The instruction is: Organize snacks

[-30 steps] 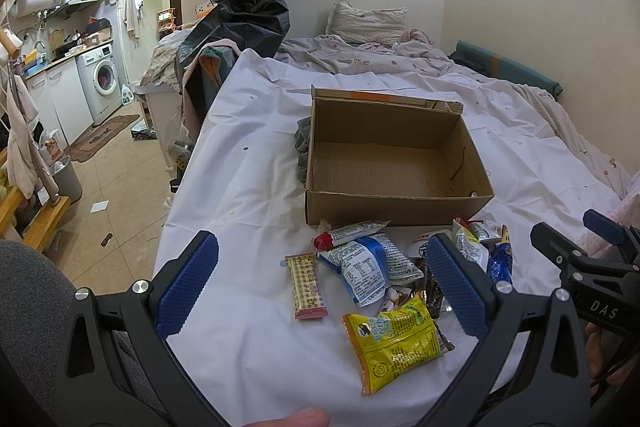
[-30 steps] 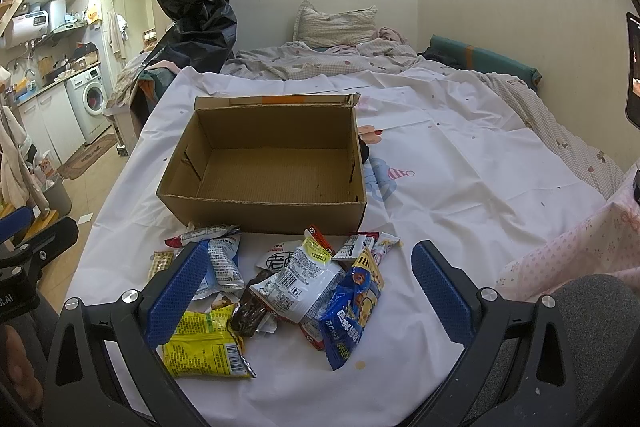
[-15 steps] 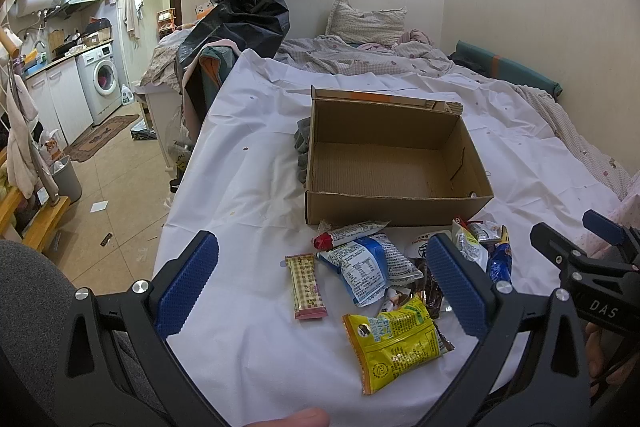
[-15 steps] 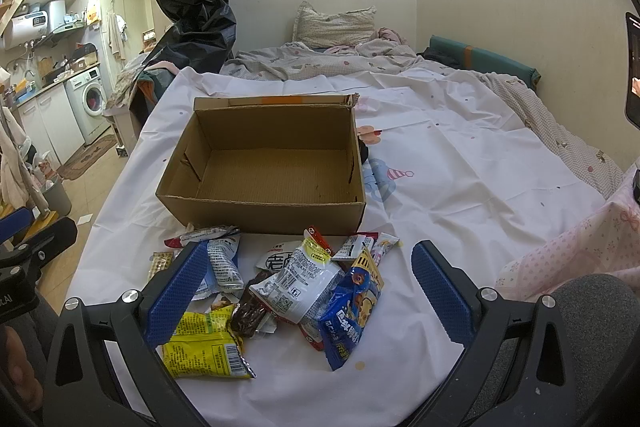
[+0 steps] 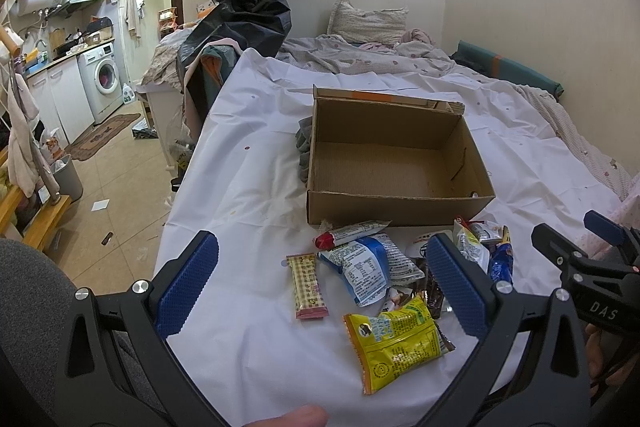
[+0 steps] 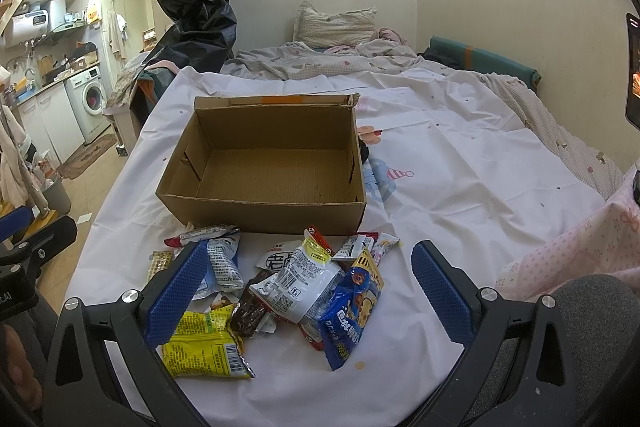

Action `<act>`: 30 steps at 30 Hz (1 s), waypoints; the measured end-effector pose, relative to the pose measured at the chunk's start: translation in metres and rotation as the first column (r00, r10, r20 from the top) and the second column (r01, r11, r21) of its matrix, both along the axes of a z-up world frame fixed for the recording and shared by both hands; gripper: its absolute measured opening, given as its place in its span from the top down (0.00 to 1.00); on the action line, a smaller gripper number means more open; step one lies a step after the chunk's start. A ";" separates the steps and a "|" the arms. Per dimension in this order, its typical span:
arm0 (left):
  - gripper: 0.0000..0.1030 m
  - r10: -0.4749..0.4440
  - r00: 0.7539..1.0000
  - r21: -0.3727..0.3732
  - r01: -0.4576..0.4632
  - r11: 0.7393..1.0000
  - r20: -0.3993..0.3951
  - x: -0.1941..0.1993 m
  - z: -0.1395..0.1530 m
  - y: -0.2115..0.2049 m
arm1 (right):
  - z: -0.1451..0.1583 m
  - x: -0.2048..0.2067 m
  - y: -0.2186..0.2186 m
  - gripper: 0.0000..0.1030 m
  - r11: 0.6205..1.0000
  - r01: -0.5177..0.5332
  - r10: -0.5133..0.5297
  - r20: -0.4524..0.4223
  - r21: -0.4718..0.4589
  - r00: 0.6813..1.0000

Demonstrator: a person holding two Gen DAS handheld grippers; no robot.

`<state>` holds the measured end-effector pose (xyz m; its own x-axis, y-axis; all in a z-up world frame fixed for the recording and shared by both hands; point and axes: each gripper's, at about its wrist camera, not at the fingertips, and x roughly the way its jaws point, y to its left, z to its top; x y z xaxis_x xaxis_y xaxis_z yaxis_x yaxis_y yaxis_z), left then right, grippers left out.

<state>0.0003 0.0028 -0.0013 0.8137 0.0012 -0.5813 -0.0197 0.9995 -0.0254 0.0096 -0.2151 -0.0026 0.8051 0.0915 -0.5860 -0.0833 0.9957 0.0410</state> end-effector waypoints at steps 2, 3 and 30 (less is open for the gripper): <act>0.00 0.000 1.000 0.001 0.000 1.000 0.000 0.000 0.000 0.000 | 0.000 0.000 0.000 0.00 1.000 -0.001 0.001 0.000 0.000 1.000; 0.00 0.000 1.000 0.000 0.000 1.000 0.000 0.000 0.000 0.000 | 0.000 0.000 0.000 0.00 1.000 -0.001 0.001 0.000 0.000 1.000; 0.00 0.093 0.904 -0.126 -0.158 0.979 -0.417 0.058 -0.033 0.029 | 0.003 0.046 -0.057 0.00 0.983 0.075 -0.048 -0.157 0.167 0.986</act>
<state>0.0588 0.0316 -0.0346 0.5052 -0.0278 -0.8626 -0.1862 0.9724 -0.1404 0.0556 -0.2717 0.0003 0.7150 0.1544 -0.6819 -0.0019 0.9757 0.2189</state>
